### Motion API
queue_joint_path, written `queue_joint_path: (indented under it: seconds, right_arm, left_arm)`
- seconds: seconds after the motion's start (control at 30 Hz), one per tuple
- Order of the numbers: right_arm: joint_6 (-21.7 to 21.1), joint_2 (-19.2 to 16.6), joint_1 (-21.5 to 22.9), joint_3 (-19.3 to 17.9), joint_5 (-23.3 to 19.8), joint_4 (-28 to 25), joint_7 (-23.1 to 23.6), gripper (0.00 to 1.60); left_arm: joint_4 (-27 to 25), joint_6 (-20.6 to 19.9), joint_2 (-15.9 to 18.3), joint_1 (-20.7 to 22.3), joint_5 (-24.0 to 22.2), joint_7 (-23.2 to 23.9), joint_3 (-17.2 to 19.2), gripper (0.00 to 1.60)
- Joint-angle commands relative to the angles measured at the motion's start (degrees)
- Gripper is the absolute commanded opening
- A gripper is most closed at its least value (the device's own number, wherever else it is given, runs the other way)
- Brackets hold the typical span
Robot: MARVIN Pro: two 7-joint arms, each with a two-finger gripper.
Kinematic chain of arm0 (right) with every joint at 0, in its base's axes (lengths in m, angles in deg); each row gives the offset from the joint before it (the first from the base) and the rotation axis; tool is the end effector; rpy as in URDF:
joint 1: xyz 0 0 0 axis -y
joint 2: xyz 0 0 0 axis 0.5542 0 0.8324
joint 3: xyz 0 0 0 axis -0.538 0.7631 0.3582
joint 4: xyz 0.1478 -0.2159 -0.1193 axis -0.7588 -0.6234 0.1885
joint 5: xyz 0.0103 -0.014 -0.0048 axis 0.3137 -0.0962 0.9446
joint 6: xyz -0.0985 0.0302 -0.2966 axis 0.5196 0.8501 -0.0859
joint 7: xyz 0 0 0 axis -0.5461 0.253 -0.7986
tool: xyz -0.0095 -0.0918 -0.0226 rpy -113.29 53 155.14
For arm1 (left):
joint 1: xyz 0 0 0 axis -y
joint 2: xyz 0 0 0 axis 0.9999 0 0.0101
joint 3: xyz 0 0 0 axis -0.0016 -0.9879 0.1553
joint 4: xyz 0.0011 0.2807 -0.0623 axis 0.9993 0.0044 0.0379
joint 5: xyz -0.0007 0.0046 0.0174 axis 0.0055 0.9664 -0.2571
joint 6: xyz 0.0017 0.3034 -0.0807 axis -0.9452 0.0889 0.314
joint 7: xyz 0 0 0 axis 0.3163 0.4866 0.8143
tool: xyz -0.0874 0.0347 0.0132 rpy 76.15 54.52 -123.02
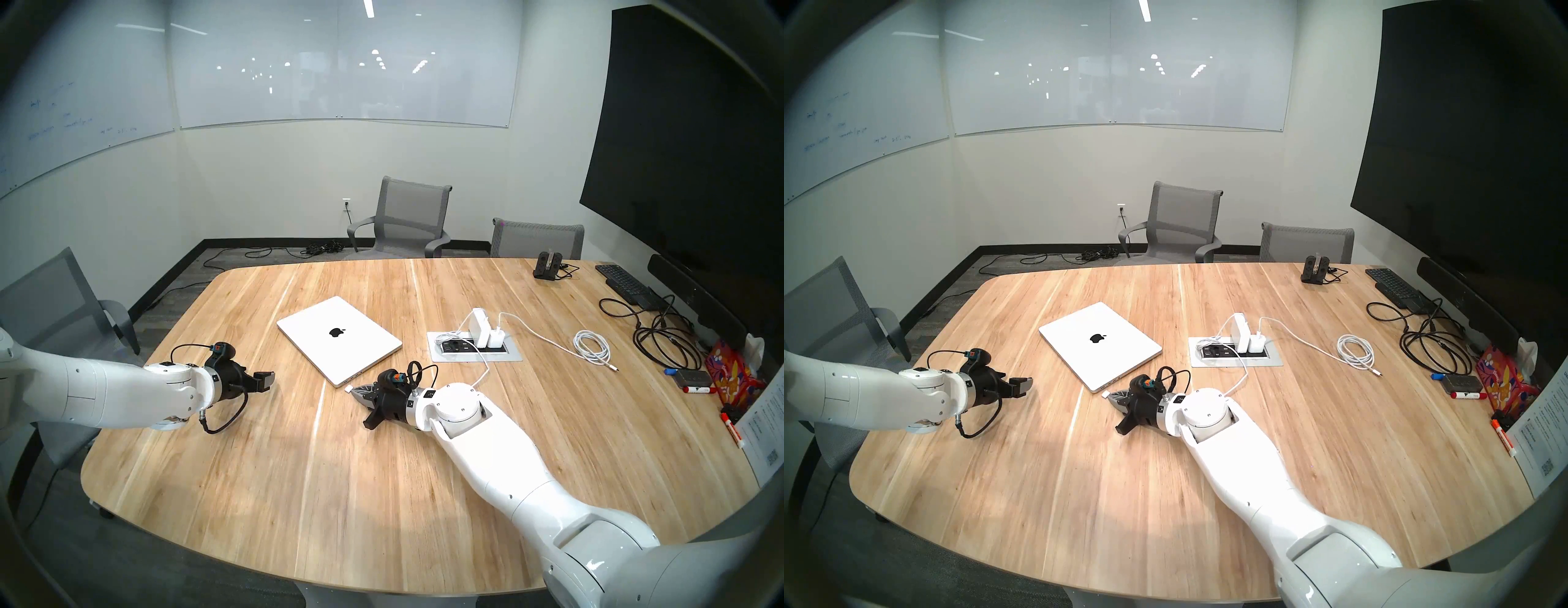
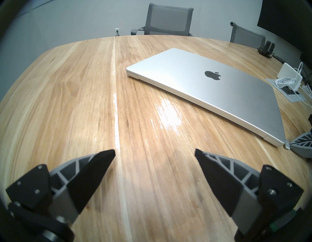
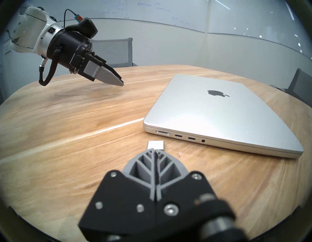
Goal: Plug the charging cable into the port of a MacBook
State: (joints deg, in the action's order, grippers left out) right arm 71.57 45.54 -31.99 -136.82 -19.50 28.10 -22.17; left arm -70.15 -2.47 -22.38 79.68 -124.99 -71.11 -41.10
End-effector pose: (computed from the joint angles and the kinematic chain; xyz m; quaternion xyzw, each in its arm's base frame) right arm 0.4635 0.1670 -0.3746 -0.6988 -0.4249 -0.5131 0.2606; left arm 0.4427 0.1775 -0.3228 0.8834 -0.0722 0.4565 0.0769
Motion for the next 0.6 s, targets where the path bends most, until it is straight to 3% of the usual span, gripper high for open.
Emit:
queue_joint_path:
  seconds: [0.0,0.57]
  right_arm:
    - [0.6,1.3,1.0,0.2,-0.1,0.6,-0.3,0.00]
    - [1.1,0.9,-0.6,0.0,-0.4,-1.2,-1.2,0.00]
  left_arm:
    - [0.0,0.2,0.0,0.8,0.0,0.0,0.6,1.60]
    - [0.0,0.2,0.0,0.8,0.0,0.0,0.6,1.60]
